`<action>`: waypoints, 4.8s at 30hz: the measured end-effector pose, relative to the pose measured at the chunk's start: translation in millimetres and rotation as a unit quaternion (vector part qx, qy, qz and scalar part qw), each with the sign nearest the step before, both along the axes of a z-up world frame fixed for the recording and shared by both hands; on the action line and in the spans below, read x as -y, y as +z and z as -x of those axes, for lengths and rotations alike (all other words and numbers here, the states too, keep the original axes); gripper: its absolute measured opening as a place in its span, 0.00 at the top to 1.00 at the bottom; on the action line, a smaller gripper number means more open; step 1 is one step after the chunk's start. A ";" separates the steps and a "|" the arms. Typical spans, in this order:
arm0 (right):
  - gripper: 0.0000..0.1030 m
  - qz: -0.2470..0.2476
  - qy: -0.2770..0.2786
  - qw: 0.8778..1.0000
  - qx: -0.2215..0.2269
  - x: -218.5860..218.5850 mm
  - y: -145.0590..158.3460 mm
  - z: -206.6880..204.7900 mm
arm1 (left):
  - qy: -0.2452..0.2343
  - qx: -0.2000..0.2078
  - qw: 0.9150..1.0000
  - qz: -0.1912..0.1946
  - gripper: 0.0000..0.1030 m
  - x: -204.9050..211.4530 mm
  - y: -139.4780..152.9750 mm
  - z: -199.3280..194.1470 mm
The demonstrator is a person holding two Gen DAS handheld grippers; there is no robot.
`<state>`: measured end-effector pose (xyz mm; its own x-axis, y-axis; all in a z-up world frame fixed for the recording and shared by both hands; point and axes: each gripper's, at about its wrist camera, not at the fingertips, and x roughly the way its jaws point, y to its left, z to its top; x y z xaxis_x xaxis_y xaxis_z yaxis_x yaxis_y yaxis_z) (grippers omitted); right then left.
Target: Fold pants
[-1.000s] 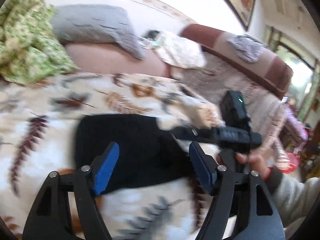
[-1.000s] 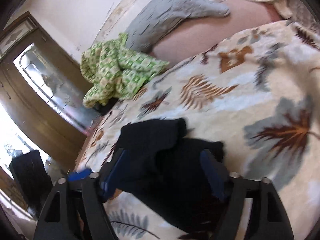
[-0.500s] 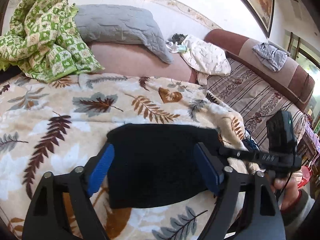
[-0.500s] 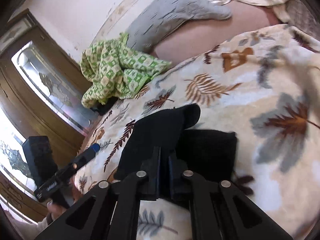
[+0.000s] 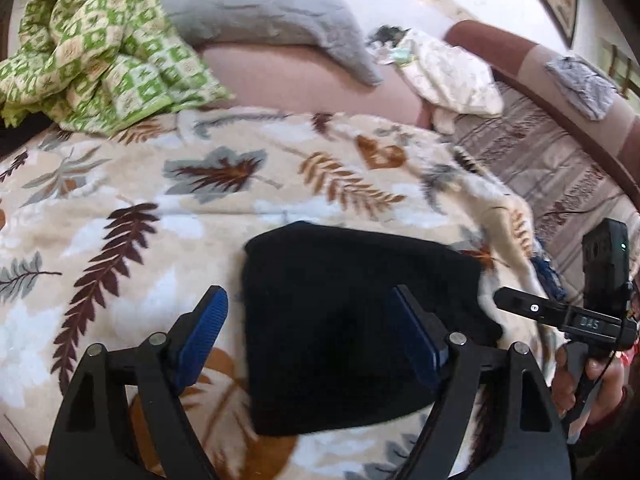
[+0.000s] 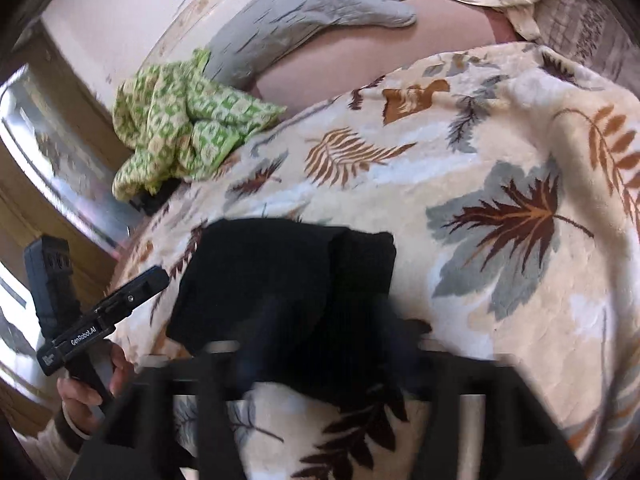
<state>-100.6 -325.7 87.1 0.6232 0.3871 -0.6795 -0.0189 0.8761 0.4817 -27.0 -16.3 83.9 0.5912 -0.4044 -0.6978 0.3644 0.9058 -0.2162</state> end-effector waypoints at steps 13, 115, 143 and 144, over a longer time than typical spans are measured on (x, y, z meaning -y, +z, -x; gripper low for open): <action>0.28 -0.047 0.020 0.997 -0.050 -13.4 -46.4 -41.8 | 0.033 -0.104 0.993 0.055 0.09 -10.2 -54.1 -31.0; 0.28 0.162 0.057 0.981 0.091 -121.0 31.7 -0.6 | 0.169 0.045 0.980 -0.098 0.18 -25.6 8.3 49.0; 0.24 0.168 0.054 0.980 0.086 -115.6 30.6 14.5 | 0.167 0.043 0.981 -0.084 0.18 -21.1 10.8 61.1; 0.24 0.169 0.054 0.980 0.086 -115.4 30.4 14.9 | 0.165 0.044 0.982 -0.080 0.18 -21.9 10.2 60.2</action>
<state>-115.5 -210.3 117.5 0.7077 0.2279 -0.6688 -0.1755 0.9736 0.1461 -87.3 5.6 94.0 0.7322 -0.0697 -0.6775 0.0552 0.9976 -0.0429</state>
